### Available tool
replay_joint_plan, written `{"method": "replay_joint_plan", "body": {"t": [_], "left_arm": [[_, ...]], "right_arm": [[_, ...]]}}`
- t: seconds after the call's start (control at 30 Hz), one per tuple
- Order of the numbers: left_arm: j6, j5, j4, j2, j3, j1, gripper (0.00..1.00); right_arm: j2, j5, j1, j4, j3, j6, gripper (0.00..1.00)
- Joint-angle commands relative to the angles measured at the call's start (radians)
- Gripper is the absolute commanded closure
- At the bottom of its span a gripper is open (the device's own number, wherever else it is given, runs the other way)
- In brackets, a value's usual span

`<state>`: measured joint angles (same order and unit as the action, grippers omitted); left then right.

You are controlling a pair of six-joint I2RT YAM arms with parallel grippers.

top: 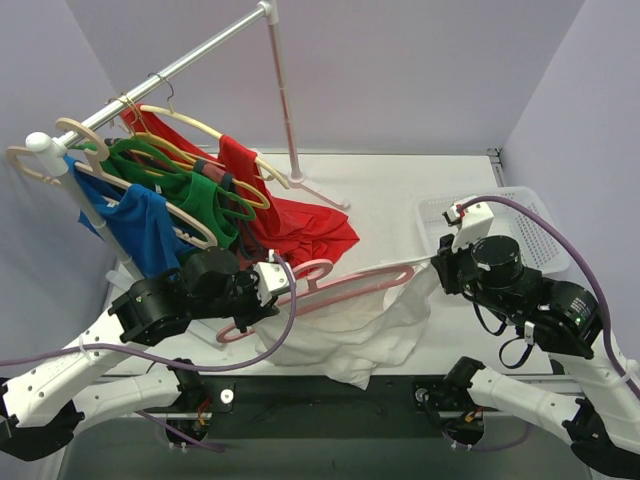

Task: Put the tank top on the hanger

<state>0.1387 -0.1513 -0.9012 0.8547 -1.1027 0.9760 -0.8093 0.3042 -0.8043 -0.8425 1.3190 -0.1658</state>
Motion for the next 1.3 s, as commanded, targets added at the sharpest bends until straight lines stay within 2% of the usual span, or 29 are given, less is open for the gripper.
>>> {"method": "replay_joint_plan", "body": {"t": [0.0,0.2,0.37,0.43,0.53,0.6,0.63,0.7,0.73,0.8,0.83,0.93,1.13,1.27], "left_arm": [[0.033,0.032,-0.008,0.001,-0.031,-0.003,1.0],[0.03,-0.109,0.073,-0.017,0.003,-0.002,1.0],[-0.002,-0.146,0.123,0.009,0.023,-0.002,1.0],[-0.022,-0.13,0.149,0.012,0.026,-0.002,1.0],[-0.036,-0.116,0.173,0.015,0.029,-0.003,1.0],[-0.04,-0.123,0.182,0.015,0.027,-0.003,1.0],[-0.04,-0.126,0.182,0.011,0.027,-0.005,1.0],[-0.04,-0.134,0.171,0.001,0.021,-0.007,1.0],[-0.037,-0.137,0.162,-0.012,0.017,-0.007,1.0],[-0.022,-0.163,0.131,-0.026,0.009,-0.005,1.0],[-0.014,-0.175,0.118,-0.038,0.004,-0.008,1.0],[0.013,-0.231,0.052,-0.039,-0.032,-0.008,1.0],[0.045,-0.329,-0.042,0.007,-0.146,-0.008,1.0],[0.056,-0.361,-0.057,0.023,-0.198,-0.008,1.0]], "right_arm": [[-0.019,-0.03,0.011,-0.006,0.049,0.034,1.0],[-0.057,-0.106,0.011,0.009,0.063,0.014,1.0],[-0.1,-0.357,0.002,0.097,0.071,-0.029,1.0],[-0.132,-0.366,-0.051,0.105,0.098,-0.041,1.0],[-0.183,-0.234,-0.235,0.057,0.149,-0.023,1.0],[-0.2,-0.189,-0.281,0.022,0.155,-0.034,0.88],[-0.202,-0.182,-0.283,-0.004,0.155,-0.035,0.73],[-0.186,-0.125,-0.283,-0.026,0.149,-0.04,0.57],[-0.156,-0.103,-0.282,-0.038,0.143,-0.035,0.43],[-0.122,-0.051,-0.282,-0.047,0.147,-0.003,0.31],[-0.101,-0.045,-0.282,-0.072,0.167,0.018,0.22],[-0.096,-0.098,-0.283,-0.137,0.2,0.135,0.06],[-0.074,-0.449,-0.283,-0.172,0.184,0.42,0.03],[-0.064,-0.539,-0.283,-0.17,0.161,0.482,0.03]]}}
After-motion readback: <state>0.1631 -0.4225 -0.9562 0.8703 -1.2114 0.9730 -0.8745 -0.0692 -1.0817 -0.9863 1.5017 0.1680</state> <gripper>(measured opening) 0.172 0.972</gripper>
